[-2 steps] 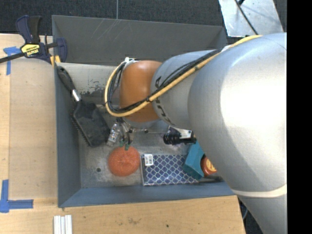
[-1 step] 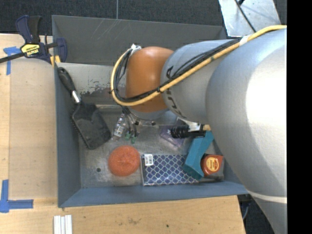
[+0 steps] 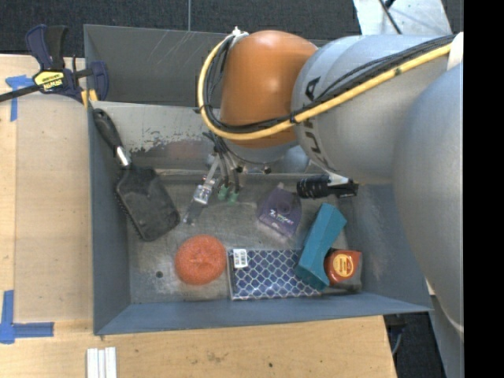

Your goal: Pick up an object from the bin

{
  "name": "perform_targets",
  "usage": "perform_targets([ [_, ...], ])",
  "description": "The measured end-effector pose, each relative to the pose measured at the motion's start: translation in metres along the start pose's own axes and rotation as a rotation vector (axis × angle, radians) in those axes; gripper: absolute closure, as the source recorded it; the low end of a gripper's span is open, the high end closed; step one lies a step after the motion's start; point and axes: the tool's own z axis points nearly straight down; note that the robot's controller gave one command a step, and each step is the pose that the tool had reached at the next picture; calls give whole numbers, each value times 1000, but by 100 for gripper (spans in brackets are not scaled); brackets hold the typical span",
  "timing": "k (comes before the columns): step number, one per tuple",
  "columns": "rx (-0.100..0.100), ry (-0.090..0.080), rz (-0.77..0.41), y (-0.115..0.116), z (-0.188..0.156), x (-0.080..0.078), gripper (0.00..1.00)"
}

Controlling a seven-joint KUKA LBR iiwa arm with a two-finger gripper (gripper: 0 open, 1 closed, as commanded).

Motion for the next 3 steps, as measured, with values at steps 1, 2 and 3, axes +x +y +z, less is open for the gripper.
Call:
perform_targets([
  [1,3,2,0,-3,13,2,0],
  [2,-1,-2,-59,-23,68,-2,0],
  [3,4,3,36,-32,102,6,0],
])
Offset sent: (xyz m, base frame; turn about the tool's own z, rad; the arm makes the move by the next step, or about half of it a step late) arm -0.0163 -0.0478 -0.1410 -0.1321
